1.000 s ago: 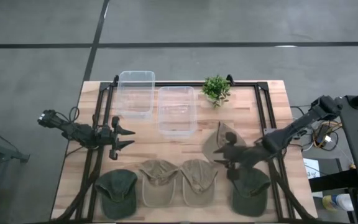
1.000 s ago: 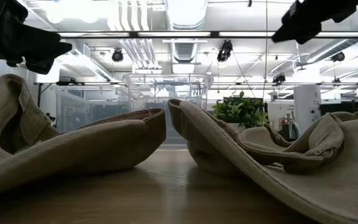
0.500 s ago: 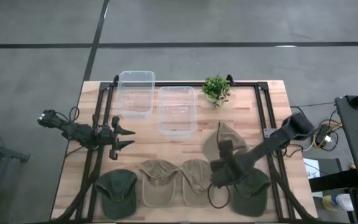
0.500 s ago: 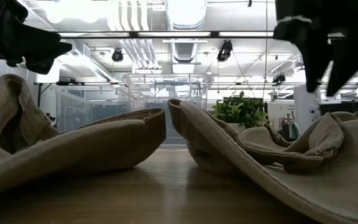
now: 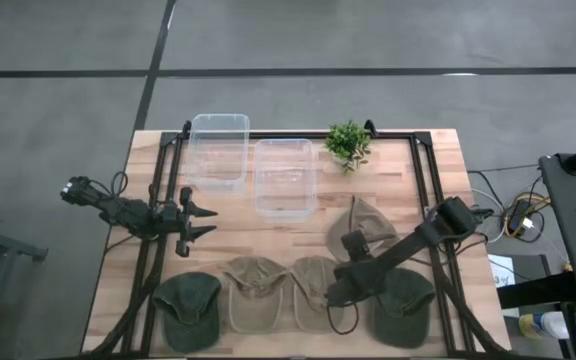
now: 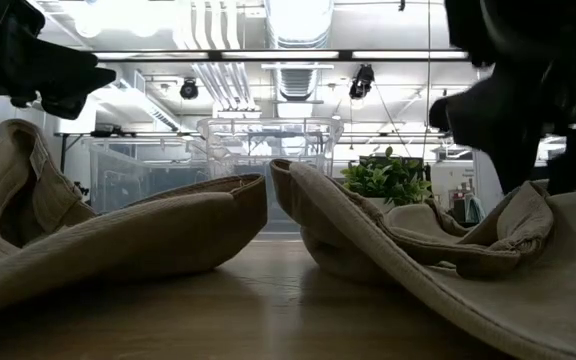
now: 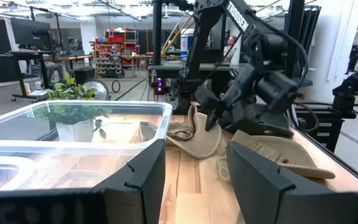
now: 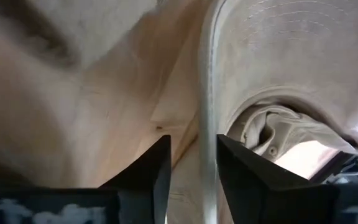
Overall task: Pick & Place hat
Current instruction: Put the top brown cap into the right transparent bin
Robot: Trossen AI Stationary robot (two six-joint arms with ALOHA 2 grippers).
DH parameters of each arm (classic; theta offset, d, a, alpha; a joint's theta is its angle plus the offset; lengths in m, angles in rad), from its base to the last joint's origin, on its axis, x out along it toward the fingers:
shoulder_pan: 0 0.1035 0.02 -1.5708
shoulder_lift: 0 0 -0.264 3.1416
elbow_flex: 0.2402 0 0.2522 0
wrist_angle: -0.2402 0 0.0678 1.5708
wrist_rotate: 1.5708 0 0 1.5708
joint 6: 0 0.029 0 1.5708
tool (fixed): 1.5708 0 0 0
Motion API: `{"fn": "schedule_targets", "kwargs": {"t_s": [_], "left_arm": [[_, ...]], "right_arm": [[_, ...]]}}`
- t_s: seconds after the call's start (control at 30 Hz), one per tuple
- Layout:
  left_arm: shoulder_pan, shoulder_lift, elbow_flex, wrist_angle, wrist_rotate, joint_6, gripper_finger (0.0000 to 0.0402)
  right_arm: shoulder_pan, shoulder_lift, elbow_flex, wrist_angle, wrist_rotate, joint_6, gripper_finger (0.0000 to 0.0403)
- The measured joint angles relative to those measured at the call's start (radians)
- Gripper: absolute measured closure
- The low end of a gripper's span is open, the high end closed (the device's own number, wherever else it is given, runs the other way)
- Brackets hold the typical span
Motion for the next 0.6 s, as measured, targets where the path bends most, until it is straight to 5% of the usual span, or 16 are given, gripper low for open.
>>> {"fn": "schedule_targets", "kwargs": {"t_s": [0.23,0.6], "left_arm": [[0.000,0.000,0.000,0.003,0.000,0.000,0.0237],[0.000,0.005,-0.002,0.014,0.001,0.000,0.0237]], "right_arm": [[-0.007,0.014,-0.001,0.000,0.009,0.003,0.0378],[0.000,-0.091,0.000,-0.156,0.129,0.059,0.0392]]}}
